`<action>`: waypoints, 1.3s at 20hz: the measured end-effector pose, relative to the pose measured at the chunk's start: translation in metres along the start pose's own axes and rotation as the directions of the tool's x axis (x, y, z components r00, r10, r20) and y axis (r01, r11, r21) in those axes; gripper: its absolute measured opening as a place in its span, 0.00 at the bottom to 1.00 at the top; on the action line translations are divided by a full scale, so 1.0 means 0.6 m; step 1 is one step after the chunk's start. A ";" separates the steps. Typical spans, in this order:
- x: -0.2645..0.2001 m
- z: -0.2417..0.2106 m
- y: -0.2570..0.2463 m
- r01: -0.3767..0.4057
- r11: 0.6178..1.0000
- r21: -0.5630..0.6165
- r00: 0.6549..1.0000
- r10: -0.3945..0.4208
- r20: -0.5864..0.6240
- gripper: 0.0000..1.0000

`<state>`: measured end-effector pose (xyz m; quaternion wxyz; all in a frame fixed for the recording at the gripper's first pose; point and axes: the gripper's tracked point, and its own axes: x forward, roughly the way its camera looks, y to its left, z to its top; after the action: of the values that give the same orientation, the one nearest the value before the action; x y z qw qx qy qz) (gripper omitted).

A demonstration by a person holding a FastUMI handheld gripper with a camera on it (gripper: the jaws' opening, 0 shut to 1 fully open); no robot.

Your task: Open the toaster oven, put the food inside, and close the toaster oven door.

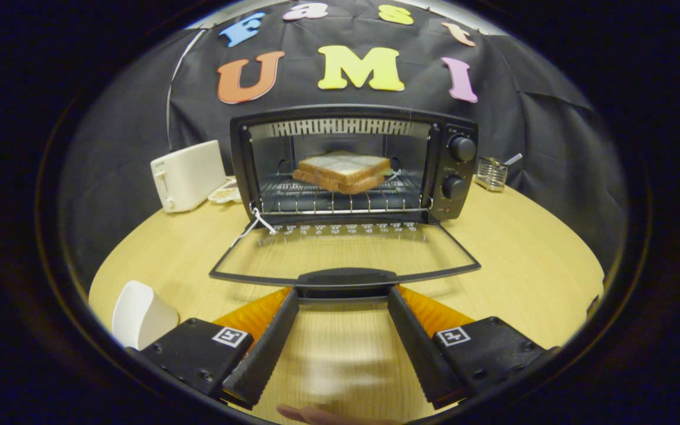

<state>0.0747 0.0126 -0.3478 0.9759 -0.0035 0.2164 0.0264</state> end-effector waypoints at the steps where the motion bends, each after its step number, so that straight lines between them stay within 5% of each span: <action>1: -0.002 0.002 -0.001 0.000 1.000 0.001 1.000 0.000 0.001 1.00; 8: -0.022 0.049 0.009 -0.001 1.000 -0.013 0.985 0.003 0.175 1.00; 17: -0.022 0.055 0.012 0.025 0.997 -0.078 0.984 -0.011 0.181 1.00; 26: -0.044 0.146 0.015 0.084 0.985 -0.153 0.942 -0.028 0.335 1.00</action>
<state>0.0872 0.0216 -0.2569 0.9951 -0.0860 0.0462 0.0166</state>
